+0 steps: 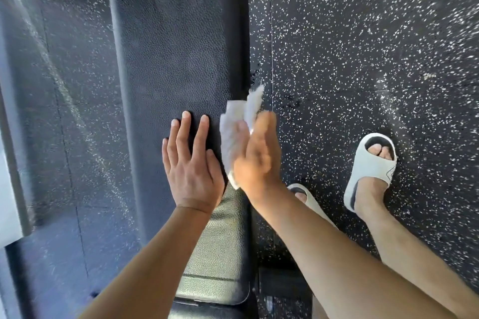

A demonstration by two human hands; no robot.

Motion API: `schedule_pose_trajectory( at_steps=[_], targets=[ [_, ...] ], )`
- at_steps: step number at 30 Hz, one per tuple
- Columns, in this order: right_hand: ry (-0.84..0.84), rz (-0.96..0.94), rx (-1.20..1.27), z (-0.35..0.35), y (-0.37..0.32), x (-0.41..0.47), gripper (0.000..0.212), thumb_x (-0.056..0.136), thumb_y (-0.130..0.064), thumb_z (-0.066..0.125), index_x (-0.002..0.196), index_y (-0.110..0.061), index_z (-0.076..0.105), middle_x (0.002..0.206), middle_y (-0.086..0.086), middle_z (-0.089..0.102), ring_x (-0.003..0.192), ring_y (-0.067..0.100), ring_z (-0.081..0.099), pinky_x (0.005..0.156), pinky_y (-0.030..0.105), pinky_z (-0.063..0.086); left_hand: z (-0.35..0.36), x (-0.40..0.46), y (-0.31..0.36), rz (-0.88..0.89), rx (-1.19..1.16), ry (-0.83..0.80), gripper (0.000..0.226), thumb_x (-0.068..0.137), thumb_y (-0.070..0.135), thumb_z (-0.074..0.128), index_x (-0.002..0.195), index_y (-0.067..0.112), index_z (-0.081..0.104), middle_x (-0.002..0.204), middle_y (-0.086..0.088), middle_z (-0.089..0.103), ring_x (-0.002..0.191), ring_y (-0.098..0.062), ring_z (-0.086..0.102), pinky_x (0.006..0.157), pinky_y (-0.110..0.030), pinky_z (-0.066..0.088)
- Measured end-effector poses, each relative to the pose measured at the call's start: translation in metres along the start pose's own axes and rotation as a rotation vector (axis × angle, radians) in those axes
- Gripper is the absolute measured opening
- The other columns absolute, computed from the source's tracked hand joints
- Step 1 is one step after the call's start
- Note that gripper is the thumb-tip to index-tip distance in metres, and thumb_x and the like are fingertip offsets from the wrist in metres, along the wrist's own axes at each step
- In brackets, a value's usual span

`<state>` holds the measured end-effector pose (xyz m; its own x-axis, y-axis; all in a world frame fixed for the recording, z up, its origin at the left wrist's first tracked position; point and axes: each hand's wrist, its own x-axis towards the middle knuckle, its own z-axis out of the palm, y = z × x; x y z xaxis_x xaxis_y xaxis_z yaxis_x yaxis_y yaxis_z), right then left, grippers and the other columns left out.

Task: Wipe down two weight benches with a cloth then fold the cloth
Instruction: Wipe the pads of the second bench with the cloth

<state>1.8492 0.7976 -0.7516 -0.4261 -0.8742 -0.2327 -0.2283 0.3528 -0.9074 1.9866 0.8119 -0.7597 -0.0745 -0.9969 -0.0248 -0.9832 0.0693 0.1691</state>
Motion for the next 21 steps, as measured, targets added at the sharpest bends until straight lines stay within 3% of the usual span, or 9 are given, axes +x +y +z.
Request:
schedule_pose_trajectory(
  at_steps=[2, 4, 6, 7, 11, 13, 15, 17, 21],
  targets=[
    [0.031, 0.002, -0.005, 0.006, -0.015, 0.041, 0.070, 0.101, -0.062, 0.016, 0.102, 0.000, 0.049, 0.101, 0.014, 0.050, 0.082, 0.022, 0.046, 0.070, 0.038, 0.043, 0.000, 0.000, 0.000, 0.009, 0.006, -0.005, 0.063, 0.102, 0.032, 0.038, 0.164, 0.034, 0.032, 0.174, 0.002, 0.022, 0.161, -0.026, 0.020, 0.129, -0.048, 0.016],
    [0.027, -0.029, -0.100, 0.010, -0.022, 0.061, 0.064, 0.099, -0.067, 0.023, 0.105, -0.007, 0.046, 0.103, 0.009, 0.049, 0.083, 0.024, 0.050, 0.071, 0.043, 0.049, 0.000, 0.001, -0.001, 0.000, 0.019, -0.017, 0.063, 0.102, 0.031, 0.038, 0.165, 0.035, 0.031, 0.174, 0.002, 0.022, 0.161, -0.026, 0.020, 0.129, -0.048, 0.016],
    [0.043, -0.045, -0.114, 0.010, -0.023, 0.060, 0.071, 0.101, -0.069, 0.023, 0.109, -0.004, 0.049, 0.102, 0.010, 0.049, 0.083, 0.027, 0.052, 0.068, 0.040, 0.048, -0.004, 0.001, 0.000, -0.017, 0.022, -0.035, 0.063, 0.101, 0.030, 0.039, 0.163, 0.032, 0.034, 0.173, 0.000, 0.025, 0.160, -0.029, 0.023, 0.128, -0.049, 0.017],
    [0.040, -0.061, -0.120, 0.007, -0.019, 0.054, 0.070, 0.104, -0.065, 0.027, 0.109, 0.001, 0.051, 0.101, 0.012, 0.050, 0.082, 0.028, 0.051, 0.067, 0.039, 0.048, -0.006, 0.001, 0.003, -0.018, 0.021, -0.043, 0.062, 0.099, 0.030, 0.041, 0.161, 0.030, 0.039, 0.172, -0.003, 0.029, 0.158, -0.031, 0.027, 0.127, -0.050, 0.019],
    [-0.106, -0.115, -0.197, -0.010, 0.008, 0.008, 0.022, 0.103, -0.013, 0.057, 0.113, 0.006, 0.050, 0.099, 0.013, 0.048, 0.076, 0.027, 0.050, 0.061, 0.048, 0.050, -0.019, 0.030, 0.009, -0.044, 0.025, -0.031, 0.052, 0.084, 0.029, 0.053, 0.135, 0.023, 0.061, 0.147, -0.006, 0.052, 0.126, -0.037, 0.048, 0.107, -0.055, 0.038],
    [-0.138, -0.165, -0.202, -0.018, 0.017, -0.007, 0.022, 0.103, -0.015, 0.057, 0.116, -0.002, 0.045, 0.094, 0.011, 0.050, 0.074, 0.021, 0.048, 0.061, 0.040, 0.049, -0.025, 0.067, 0.007, -0.048, 0.009, -0.027, 0.045, 0.087, 0.031, 0.054, 0.131, 0.022, 0.059, 0.139, -0.003, 0.051, 0.118, -0.037, 0.049, 0.100, -0.052, 0.040],
    [-0.165, -0.166, -0.175, -0.020, 0.019, -0.003, 0.026, 0.104, -0.019, 0.059, 0.119, -0.009, 0.041, 0.094, 0.010, 0.053, 0.073, 0.020, 0.049, 0.061, 0.037, 0.049, -0.027, 0.115, 0.012, 0.002, -0.024, -0.027, 0.052, 0.091, 0.029, 0.053, 0.142, 0.019, 0.054, 0.149, -0.004, 0.048, 0.130, -0.035, 0.046, 0.110, -0.051, 0.037],
    [-0.129, -0.272, -0.209, -0.015, 0.020, 0.013, 0.029, 0.104, -0.015, 0.060, 0.122, -0.004, 0.040, 0.094, 0.015, 0.055, 0.072, 0.026, 0.054, 0.058, 0.039, 0.052, -0.023, 0.172, 0.023, 0.007, -0.048, 0.001, 0.058, 0.094, 0.027, 0.050, 0.151, 0.017, 0.049, 0.160, -0.006, 0.043, 0.143, -0.033, 0.040, 0.122, -0.051, 0.029],
    [-0.097, -0.226, -0.126, 0.003, -0.004, 0.080, 0.033, 0.097, -0.021, 0.072, 0.111, -0.007, 0.047, 0.096, 0.008, 0.049, 0.075, 0.027, 0.051, 0.058, 0.046, 0.050, -0.013, 0.272, 0.046, -0.112, -0.076, 0.078, 0.063, 0.095, 0.030, 0.044, 0.157, 0.019, 0.044, 0.167, -0.005, 0.037, 0.152, -0.032, 0.033, 0.126, -0.053, 0.021]
  ],
)
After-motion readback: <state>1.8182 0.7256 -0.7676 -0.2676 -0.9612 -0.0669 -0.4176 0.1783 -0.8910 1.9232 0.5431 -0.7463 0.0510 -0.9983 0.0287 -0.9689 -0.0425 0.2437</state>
